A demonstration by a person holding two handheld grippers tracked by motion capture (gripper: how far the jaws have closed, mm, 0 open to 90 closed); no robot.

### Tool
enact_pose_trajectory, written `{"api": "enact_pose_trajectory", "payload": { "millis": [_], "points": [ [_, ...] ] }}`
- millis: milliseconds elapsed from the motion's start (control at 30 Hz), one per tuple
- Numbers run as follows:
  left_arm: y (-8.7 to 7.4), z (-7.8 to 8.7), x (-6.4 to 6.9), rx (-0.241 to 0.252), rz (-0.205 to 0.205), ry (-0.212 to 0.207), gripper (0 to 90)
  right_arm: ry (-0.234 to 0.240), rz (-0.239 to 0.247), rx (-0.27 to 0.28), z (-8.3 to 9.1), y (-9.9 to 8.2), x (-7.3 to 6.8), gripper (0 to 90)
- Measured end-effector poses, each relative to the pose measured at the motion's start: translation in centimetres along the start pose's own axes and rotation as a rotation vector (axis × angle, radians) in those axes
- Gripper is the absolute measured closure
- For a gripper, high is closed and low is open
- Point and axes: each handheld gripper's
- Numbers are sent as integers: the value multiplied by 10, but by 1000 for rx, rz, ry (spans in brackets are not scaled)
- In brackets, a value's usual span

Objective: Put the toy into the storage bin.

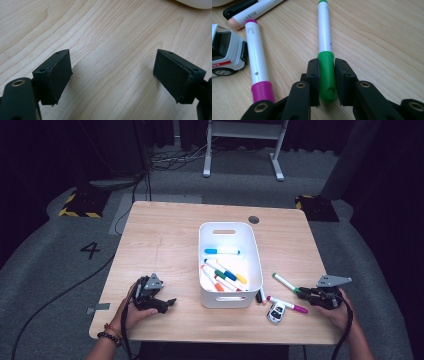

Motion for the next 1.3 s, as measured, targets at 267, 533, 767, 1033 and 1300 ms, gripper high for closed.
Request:
{"api": "enact_pose_trajectory", "payload": {
  "millis": [267, 533, 767, 1033, 1300],
  "points": [
    [0, 0, 0, 0, -1, 0, 155, 1, -78, 11, -2, 0, 0, 753],
    [0, 0, 0, 2, 1, -1, 155, -20, -137, 93, 15, 12, 6, 754],
    [0, 0, 0, -3, -3, 0, 155, -5, -137, 202, 42, 37, 7, 753],
    [0, 0, 0, -1, -1, 1, 155, 6, -81, 252, 57, 72, -2, 753],
    [0, 0, 0, -3, -2, -1, 155, 28, -8, 300, 69, 110, -16, 753]
  ]
}}
Point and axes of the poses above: each handheld gripper's, and its own axes: z roughly backward along the jaws, y roughly out of its top, x roughly to its right, and after that the axes turned 15 degrees about -y, right-handed
